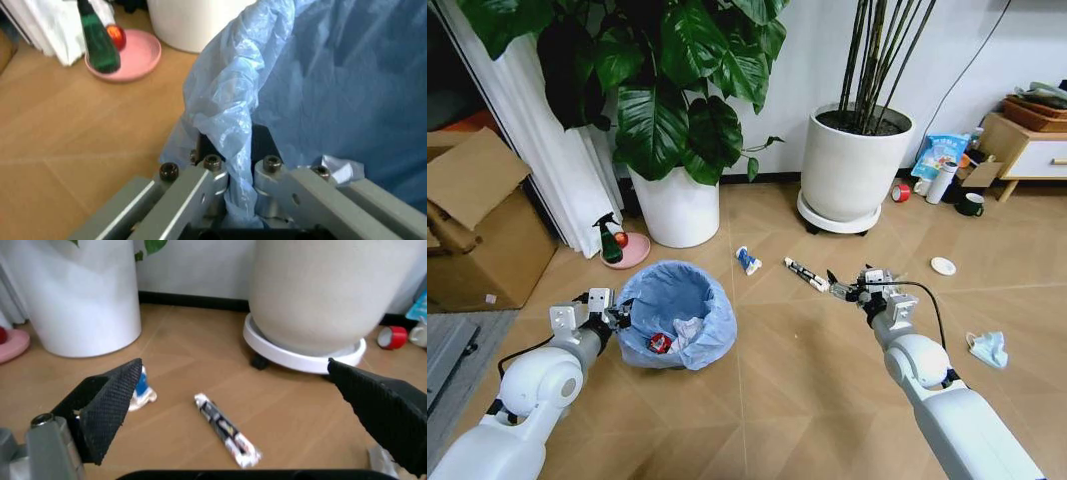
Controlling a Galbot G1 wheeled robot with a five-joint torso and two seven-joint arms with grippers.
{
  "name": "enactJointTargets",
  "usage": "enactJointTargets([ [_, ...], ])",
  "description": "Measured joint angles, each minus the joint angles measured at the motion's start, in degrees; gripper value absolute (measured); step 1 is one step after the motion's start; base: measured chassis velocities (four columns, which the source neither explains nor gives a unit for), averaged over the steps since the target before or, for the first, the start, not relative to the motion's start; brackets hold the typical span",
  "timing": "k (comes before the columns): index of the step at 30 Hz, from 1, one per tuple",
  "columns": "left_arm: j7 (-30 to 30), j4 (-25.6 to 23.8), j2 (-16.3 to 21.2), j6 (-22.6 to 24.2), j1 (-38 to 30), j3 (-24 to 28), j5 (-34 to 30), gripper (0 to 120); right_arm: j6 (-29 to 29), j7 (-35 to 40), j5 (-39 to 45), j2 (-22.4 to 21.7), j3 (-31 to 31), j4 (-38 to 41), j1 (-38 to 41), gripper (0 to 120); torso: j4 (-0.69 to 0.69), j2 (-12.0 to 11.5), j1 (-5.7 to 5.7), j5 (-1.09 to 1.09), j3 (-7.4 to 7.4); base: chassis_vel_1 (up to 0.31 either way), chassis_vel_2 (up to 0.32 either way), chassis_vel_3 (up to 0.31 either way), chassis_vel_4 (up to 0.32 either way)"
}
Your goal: Pick up the trash bin and place the garbage on the floor into it.
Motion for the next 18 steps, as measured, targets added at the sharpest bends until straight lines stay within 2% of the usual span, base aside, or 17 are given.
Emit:
enactJointTargets([
  [2, 0.0, -0.1, 0.1, 0.0, 0.1, 0.0, -0.1, 0, 0.1, 0.0, -0.2, 0.0, 0.1, 0.1, -0.2, 100, -0.04, 0.0, 0.01, -0.13, 0.01, -0.21, 0.223, 0.224, -0.216],
  [5, -0.1, -0.3, 0.2, 0.0, 0.2, 0.0, -0.1, 0, 0.1, -0.1, -0.4, 0.1, 0.1, 0.2, -0.3, 100, -0.02, 0.0, 0.0, 0.0, 0.0, -0.212, 0.223, 0.213, -0.217],
  [12, -0.2, -0.6, 0.2, 0.0, 0.5, 0.0, -0.1, 0, 0.2, -0.2, -0.7, 0.2, 0.2, 0.5, -0.9, 100, -0.03, 0.0, 0.01, -0.08, 0.0, -0.209, 0.211, 0.205, -0.208],
  [13, -0.2, -0.6, 0.3, -0.1, 0.5, 0.0, -0.1, 0, 0.3, -0.2, -0.8, 0.2, 0.2, 0.5, -1.0, 100, -0.03, 0.0, 0.0, -0.03, -0.01, -0.207, 0.2, 0.18, -0.222],
  [18, -0.2, -0.6, 0.4, -0.1, 0.5, 0.0, -0.1, 0, 0.5, -0.4, -0.9, 0.0, 0.2, 0.6, -1.3, 100, -0.01, 0.0, 0.0, -0.05, -0.01, -0.208, 0.22, 0.213, -0.203],
])
